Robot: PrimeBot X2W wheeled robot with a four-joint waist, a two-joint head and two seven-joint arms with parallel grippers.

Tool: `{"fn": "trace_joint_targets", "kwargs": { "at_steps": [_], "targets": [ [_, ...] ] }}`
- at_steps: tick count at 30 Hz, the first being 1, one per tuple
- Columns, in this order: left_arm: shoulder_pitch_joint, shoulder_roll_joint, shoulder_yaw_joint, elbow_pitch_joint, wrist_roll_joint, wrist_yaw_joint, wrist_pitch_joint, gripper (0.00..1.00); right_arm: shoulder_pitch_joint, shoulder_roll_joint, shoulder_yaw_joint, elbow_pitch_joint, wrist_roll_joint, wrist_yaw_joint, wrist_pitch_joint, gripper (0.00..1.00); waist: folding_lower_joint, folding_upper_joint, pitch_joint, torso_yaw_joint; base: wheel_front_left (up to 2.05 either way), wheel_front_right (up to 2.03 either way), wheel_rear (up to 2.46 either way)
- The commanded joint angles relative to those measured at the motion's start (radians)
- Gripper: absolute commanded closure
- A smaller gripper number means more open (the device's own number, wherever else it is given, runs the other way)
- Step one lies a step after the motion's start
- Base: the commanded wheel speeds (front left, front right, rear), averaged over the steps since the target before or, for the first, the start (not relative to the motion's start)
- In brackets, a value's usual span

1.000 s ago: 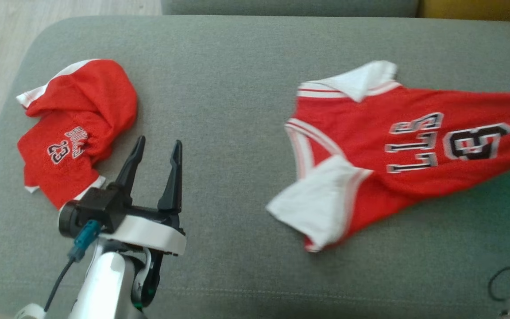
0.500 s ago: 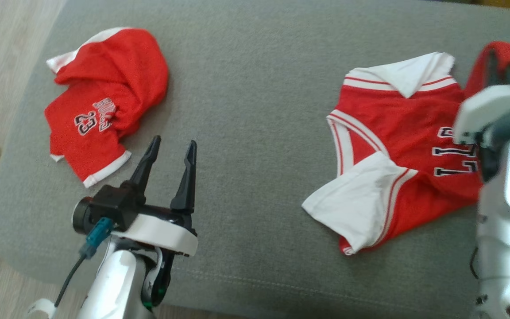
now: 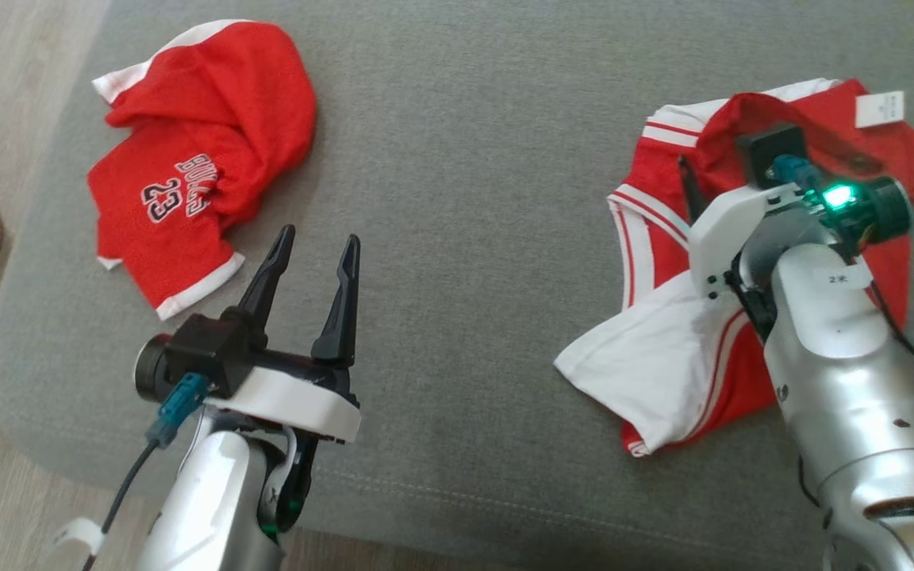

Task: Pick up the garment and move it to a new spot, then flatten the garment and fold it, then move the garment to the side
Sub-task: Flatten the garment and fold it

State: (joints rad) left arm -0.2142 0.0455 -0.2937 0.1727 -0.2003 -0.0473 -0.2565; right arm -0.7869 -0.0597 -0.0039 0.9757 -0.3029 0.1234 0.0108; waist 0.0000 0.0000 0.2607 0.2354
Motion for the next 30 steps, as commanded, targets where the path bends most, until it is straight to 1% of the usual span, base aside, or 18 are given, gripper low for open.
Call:
{"fn": "trace_joint_targets", "kwargs": {
  "at_steps": [1,4,8,11,15,18,21,25,26,30],
  "targets": [
    [-0.033,0.005,0.029,-0.027,0.005,0.004,-0.005,0.0,-0.044,0.009,0.03,-0.017,0.014,0.007,-0.021,0.0,0.0,0.0,-0.005,-0.01,0.0,0.0,0.0],
    [-0.031,0.005,0.032,-0.025,0.008,0.006,-0.005,0.0,-0.048,0.006,0.038,0.013,0.054,0.007,-0.056,0.0,0.0,0.0,-0.017,-0.031,0.0,0.0,0.0],
    [-0.026,0.005,0.037,-0.023,0.01,0.01,-0.005,0.0,-0.032,-0.007,0.009,0.015,0.118,0.007,-0.1,0.0,0.0,0.0,-0.044,-0.063,0.0,0.0,0.0],
    [-0.018,0.005,0.043,-0.026,0.011,0.013,-0.005,0.0,-0.006,-0.022,-0.008,-0.008,0.151,0.007,-0.121,0.0,0.0,0.0,-0.059,-0.089,0.0,0.0,0.0],
    [-0.008,0.005,0.04,-0.025,0.011,0.013,-0.005,0.0,0.055,-0.045,-0.053,-0.072,0.202,0.007,-0.143,0.0,0.0,0.0,-0.091,-0.114,0.0,0.0,0.0],
    [-0.005,0.005,0.041,-0.03,0.004,0.018,-0.005,0.0,0.12,-0.054,-0.092,-0.143,0.23,0.007,-0.152,0.0,0.0,0.0,-0.117,-0.127,0.0,0.0,0.0],
    [0.002,0.005,0.041,-0.038,-0.007,0.025,-0.005,0.0,0.198,-0.05,-0.135,-0.231,0.265,0.007,-0.161,0.0,0.0,0.0,-0.141,-0.138,0.0,0.0,0.0],
    [0.018,0.005,0.047,-0.049,-0.021,0.036,-0.005,0.0,0.318,-0.03,-0.171,-0.373,0.309,0.007,-0.172,0.0,0.0,0.0,-0.163,-0.154,0.0,0.0,0.0],
    [0.023,0.005,0.049,-0.054,-0.025,0.04,-0.005,0.0,0.377,-0.018,-0.183,-0.447,0.329,0.007,-0.172,0.0,0.0,0.0,-0.166,-0.16,0.0,0.0,0.0],
    [0.034,0.005,0.058,-0.068,-0.036,0.05,-0.005,0.0,0.477,0.0,-0.183,-0.573,0.361,0.007,-0.165,0.0,0.0,0.0,-0.162,-0.171,0.0,0.0,0.0]
  ]
}}
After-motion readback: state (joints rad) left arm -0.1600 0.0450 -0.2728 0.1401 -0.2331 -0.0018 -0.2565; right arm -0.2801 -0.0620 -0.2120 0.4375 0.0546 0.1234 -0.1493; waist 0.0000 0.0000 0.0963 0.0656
